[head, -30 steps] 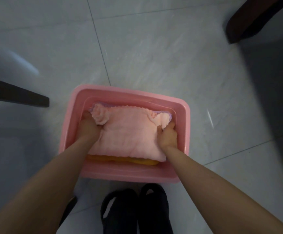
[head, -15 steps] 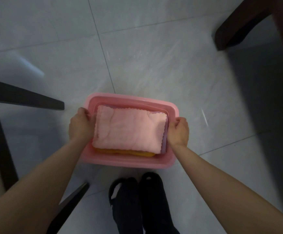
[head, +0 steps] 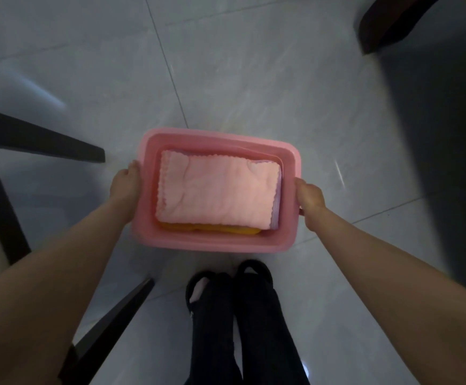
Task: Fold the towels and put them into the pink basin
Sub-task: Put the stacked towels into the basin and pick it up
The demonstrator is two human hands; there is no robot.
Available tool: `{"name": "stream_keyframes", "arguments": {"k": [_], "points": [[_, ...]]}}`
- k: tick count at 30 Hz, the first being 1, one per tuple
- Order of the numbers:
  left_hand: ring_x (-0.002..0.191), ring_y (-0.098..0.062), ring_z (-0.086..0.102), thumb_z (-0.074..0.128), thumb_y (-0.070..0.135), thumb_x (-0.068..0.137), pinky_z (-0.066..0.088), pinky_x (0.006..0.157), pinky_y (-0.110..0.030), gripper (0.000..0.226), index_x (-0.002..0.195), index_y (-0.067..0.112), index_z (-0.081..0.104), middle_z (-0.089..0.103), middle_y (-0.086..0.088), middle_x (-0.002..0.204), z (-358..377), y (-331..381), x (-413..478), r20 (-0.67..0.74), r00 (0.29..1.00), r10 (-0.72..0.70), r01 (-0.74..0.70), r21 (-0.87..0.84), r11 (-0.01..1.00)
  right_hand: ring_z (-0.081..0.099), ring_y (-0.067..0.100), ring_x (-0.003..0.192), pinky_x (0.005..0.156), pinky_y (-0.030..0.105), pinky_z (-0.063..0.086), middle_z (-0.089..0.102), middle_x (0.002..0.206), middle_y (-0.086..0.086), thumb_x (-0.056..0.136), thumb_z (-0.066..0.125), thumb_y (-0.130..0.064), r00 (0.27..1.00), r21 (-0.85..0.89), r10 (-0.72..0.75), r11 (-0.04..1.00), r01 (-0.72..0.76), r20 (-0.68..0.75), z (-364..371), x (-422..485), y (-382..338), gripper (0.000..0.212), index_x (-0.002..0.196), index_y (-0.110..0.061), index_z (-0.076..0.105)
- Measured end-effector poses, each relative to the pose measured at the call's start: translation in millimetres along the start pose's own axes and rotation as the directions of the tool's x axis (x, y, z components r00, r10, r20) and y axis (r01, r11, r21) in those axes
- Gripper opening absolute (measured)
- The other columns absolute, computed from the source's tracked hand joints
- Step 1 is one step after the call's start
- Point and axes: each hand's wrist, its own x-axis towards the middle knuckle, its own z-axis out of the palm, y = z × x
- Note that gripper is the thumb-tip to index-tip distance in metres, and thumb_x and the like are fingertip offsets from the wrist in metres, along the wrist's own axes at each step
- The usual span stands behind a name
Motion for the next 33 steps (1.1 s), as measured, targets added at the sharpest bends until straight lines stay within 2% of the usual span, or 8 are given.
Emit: {"name": "stream_keyframes", "arguments": {"k": [3, 6, 11, 15, 18, 26, 30, 33], "points": [[0.093, -0.027, 0.053, 0.036, 0.036, 0.096, 0.039, 0.079, -0.035, 0.039, 0.1, 0.003, 0.054, 0.058, -0.022, 0.11, -10.1, 12.2, -14.8, -0.019, 0.994, 0.109, -0.109, 0.009, 0.994, 0.061, 0.03, 0.089, 0.08, 0.04, 0.051, 0.064, 0.098, 0.011, 0.081, 0.05, -0.041, 0.989, 0.001, -0.115, 0.993, 0.116, -0.091, -16.5, -16.0, -11.3, 0.037, 0.095, -0.008, 0.06], [0.083, -0.021, 0.047, 0.039, 0.038, 0.096, 0.037, 0.072, -0.034, 0.032, 0.09, 0.008, 0.05, 0.055, -0.013, 0.093, -31.9, 40.8, -45.8, -0.003, 0.98, 0.198, -0.198, 0.03, 0.98, 0.053, 0.024, 0.079, 0.068, 0.033, 0.043, 0.058, 0.087, 0.006, 0.088, 0.05, -0.034, 0.966, 0.002, -0.215, 0.976, 0.217, -0.141, -50.1, -48.6, -30.5, 0.023, 0.084, -0.011, 0.054], [0.075, -0.018, 0.043, 0.042, 0.039, 0.096, 0.035, 0.067, -0.033, 0.033, 0.081, 0.01, 0.045, 0.045, 0.0, 0.069, -92.1, 122.4, -148.0, 0.023, 0.935, 0.355, -0.355, -0.013, 0.935, 0.052, 0.022, 0.077, 0.07, 0.031, 0.042, 0.056, 0.079, 0.0, 0.09, 0.05, -0.035, 0.929, -0.004, -0.299, 0.952, 0.305, -0.219, -152.9, -149.7, -84.4, 0.024, 0.081, -0.013, 0.052], [0.071, -0.019, 0.04, 0.041, 0.036, 0.097, 0.033, 0.065, -0.034, 0.034, 0.078, 0.008, 0.045, 0.045, -0.004, 0.07, -130.4, 186.2, -241.9, 0.033, 0.877, 0.479, -0.478, -0.031, 0.878, 0.054, 0.024, 0.08, 0.075, 0.04, 0.048, 0.057, 0.08, 0.001, 0.093, 0.046, -0.042, 0.913, -0.021, -0.322, 0.945, 0.327, -0.251, -247.1, -232.4, -105.0, 0.034, 0.088, -0.009, 0.053], [0.069, -0.017, 0.037, 0.043, 0.034, 0.096, 0.032, 0.063, -0.035, 0.033, 0.073, 0.011, 0.043, 0.041, -0.003, 0.067, -148.2, 235.5, -317.5, 0.049, 0.817, 0.575, -0.571, -0.065, 0.818, 0.055, 0.023, 0.081, 0.078, 0.04, 0.048, 0.06, 0.086, 0.004, 0.094, 0.044, -0.043, 0.877, 0.001, -0.338, 0.933, 0.36, -0.341, -320.8, -297.5, -102.6, 0.036, 0.09, -0.009, 0.055], [0.071, -0.016, 0.044, 0.052, 0.041, 0.085, 0.042, 0.067, -0.034, 0.036, 0.06, 0.017, 0.046, 0.052, -0.006, 0.073, -124.4, 333.7, -521.5, 0.262, 0.734, 0.626, -0.587, -0.22, 0.78, 0.055, 0.026, 0.082, 0.077, 0.038, 0.047, 0.061, 0.087, 0.008, 0.091, 0.048, -0.041, 0.798, 0.199, -0.17, 0.919, 0.34, -0.578, -498.7, -435.4, -27.8, 0.034, 0.087, -0.009, 0.059], [0.069, -0.018, 0.045, 0.053, 0.038, 0.086, 0.042, 0.062, -0.032, 0.025, 0.076, 0.015, 0.052, 0.05, -0.008, 0.076, -94.3, 351.4, -610.0, 0.39, 0.645, 0.657, -0.622, -0.23, 0.748, 0.058, 0.021, 0.075, 0.069, 0.034, 0.05, 0.062, 0.08, 0.003, 0.09, 0.052, -0.037, 0.768, 0.331, -0.056, 0.881, 0.339, -0.638, -572.3, -483.3, 24.1, 0.024, 0.08, -0.016, 0.06], [0.07, -0.02, 0.05, 0.051, 0.042, 0.088, 0.045, 0.065, -0.032, 0.031, 0.074, 0.014, 0.051, 0.054, -0.008, 0.077, -75.3, 354.5, -656.2, 0.444, 0.626, 0.641, -0.632, -0.193, 0.751, 0.055, 0.02, 0.068, 0.066, 0.03, 0.046, 0.058, 0.073, 0.003, 0.088, 0.054, -0.036, 0.727, 0.364, 0.01, 0.87, 0.332, -0.687, -613.8, -506.1, 50.1, 0.026, 0.077, -0.014, 0.063]]}}
